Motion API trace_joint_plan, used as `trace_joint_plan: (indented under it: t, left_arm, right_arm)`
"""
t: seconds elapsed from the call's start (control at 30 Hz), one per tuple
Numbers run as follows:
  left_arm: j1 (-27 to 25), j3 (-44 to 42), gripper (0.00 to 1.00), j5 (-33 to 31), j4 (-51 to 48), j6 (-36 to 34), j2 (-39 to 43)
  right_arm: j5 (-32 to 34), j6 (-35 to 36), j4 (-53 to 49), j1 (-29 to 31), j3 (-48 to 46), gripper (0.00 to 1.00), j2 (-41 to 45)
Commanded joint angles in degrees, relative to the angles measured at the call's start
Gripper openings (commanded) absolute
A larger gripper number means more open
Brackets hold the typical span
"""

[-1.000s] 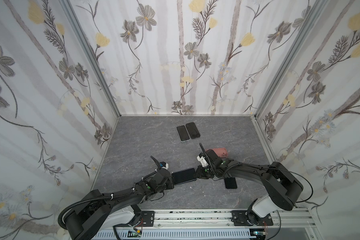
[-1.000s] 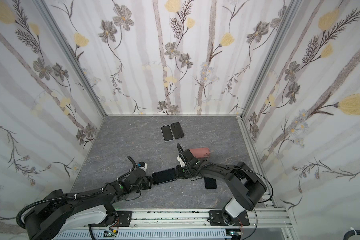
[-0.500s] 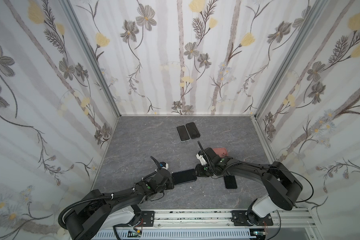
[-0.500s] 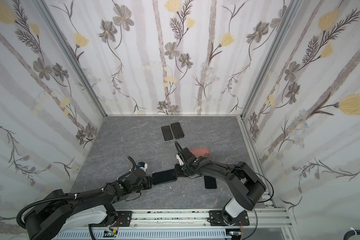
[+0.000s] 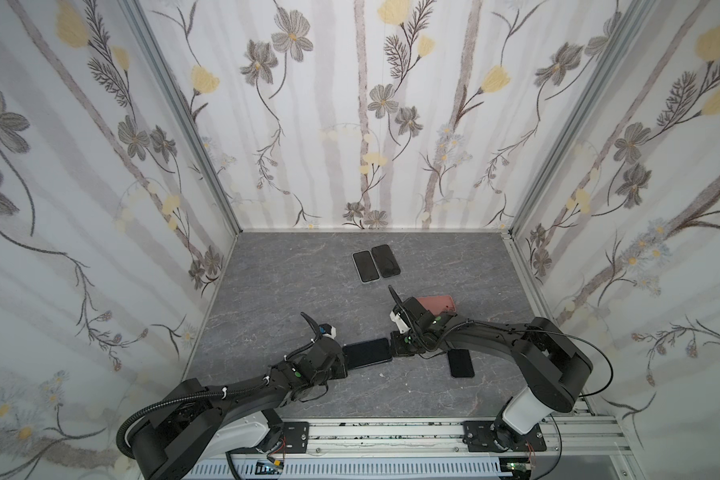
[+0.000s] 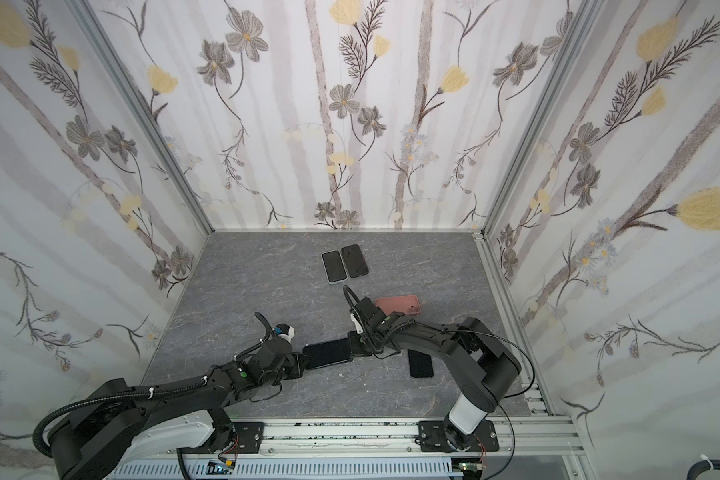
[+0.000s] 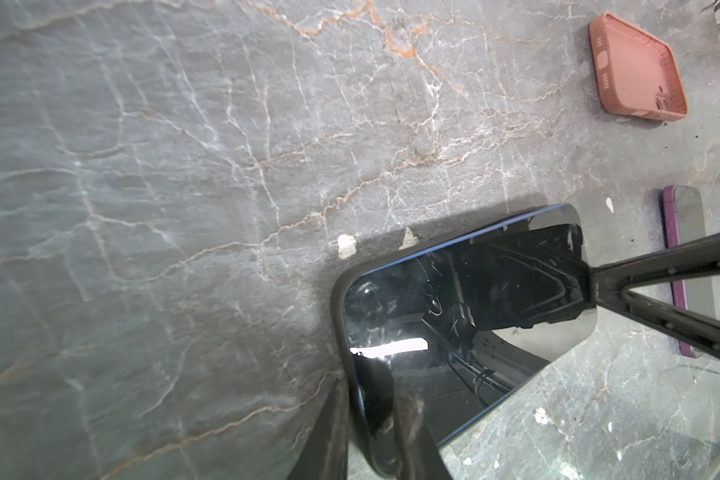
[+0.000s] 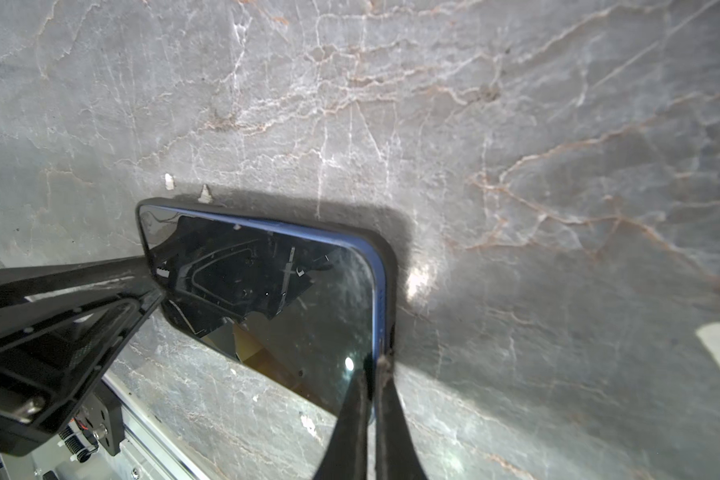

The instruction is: Put the phone into the phone case

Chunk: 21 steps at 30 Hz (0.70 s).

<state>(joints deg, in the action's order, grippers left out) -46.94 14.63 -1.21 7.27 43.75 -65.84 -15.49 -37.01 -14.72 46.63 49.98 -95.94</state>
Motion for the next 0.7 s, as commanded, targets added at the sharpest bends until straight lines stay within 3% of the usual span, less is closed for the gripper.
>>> trace_joint_plan:
  t: [0.0,0.43,0.67]
  left_arm:
    - [-0.08,-0.30,0.21,1.48,-5.43,-0.15,-0.91]
    - [-0.04,-0.90,0.21,0.43,-6.54,0.11,0.42]
    - [0.50,1.18,0.26,-3.08,-10.61,-0.24,5.37]
  right_arm:
    - [-1.76,0.58,-1.13,2.21,-0.69,0.01,-2.79]
    - [9.99,1.38,-11.02,5.20,1.90,0.05,-5.81]
    - [12.33,2.55,-11.75,4.95,10.13,0.16,-1.56]
